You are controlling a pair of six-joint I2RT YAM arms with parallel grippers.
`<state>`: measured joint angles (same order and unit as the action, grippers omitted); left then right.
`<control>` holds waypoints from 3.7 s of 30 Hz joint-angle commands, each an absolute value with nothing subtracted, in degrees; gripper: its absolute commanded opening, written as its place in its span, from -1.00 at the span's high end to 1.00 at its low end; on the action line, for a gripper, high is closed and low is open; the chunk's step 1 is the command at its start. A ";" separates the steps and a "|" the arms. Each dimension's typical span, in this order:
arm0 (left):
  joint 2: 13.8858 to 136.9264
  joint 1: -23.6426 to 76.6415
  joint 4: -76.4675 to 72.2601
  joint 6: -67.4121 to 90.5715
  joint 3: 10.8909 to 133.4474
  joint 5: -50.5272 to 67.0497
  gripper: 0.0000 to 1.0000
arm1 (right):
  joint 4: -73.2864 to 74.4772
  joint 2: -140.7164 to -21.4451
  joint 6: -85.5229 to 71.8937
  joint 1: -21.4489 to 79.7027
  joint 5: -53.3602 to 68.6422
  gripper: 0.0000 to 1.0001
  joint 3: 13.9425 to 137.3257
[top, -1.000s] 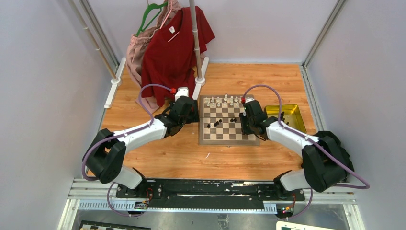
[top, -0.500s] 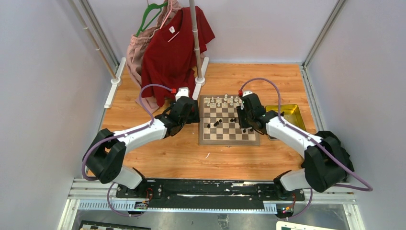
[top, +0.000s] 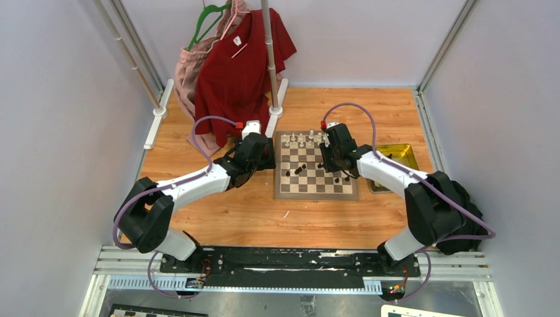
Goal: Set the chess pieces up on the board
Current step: Pick up the chess piece from the chessboard, then place the chess piece on the chessboard.
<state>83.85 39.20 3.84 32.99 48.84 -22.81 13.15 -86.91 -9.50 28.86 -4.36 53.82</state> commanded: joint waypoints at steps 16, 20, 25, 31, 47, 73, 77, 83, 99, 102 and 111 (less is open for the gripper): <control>84.43 39.55 2.83 32.69 50.08 -24.34 -0.61 | 11.02 -91.59 -8.09 29.65 -3.51 0.34 57.87; 84.68 39.58 2.89 32.59 50.19 -24.34 -0.61 | 10.98 -92.54 -8.12 29.69 -3.35 0.36 58.44; 84.79 39.55 2.90 32.53 50.23 -24.43 -0.61 | 10.64 -93.19 -8.01 29.71 -3.59 0.45 58.68; 84.70 39.56 2.95 32.69 50.19 -24.60 -0.61 | 10.68 -92.57 -7.92 29.68 -3.90 0.66 58.50; 83.52 39.64 3.59 33.24 49.48 -24.19 -0.61 | 13.68 -82.29 -8.47 30.45 -4.51 0.94 52.87; 84.30 40.17 3.52 33.12 49.83 -24.33 -0.61 | 11.48 -77.21 -11.16 34.30 -5.98 0.94 43.10; 84.54 40.17 3.38 33.05 49.91 -24.26 -0.61 | 11.10 -78.10 -10.95 34.34 -6.13 0.93 43.29; 84.81 40.17 3.16 32.98 49.92 -24.08 -0.61 | 10.56 -79.06 -10.72 34.34 -6.70 0.93 43.33; 84.53 40.23 3.19 33.00 49.57 -24.09 -0.61 | 10.97 -79.34 -10.31 34.30 -6.60 0.57 44.05; 84.46 40.17 3.24 32.96 49.57 -23.99 -0.61 | 11.88 -78.16 -10.31 34.46 -6.42 0.44 44.50; 84.00 40.25 3.16 33.36 49.33 -23.94 -0.61 | 14.32 -76.39 -9.82 35.52 -6.69 0.37 47.76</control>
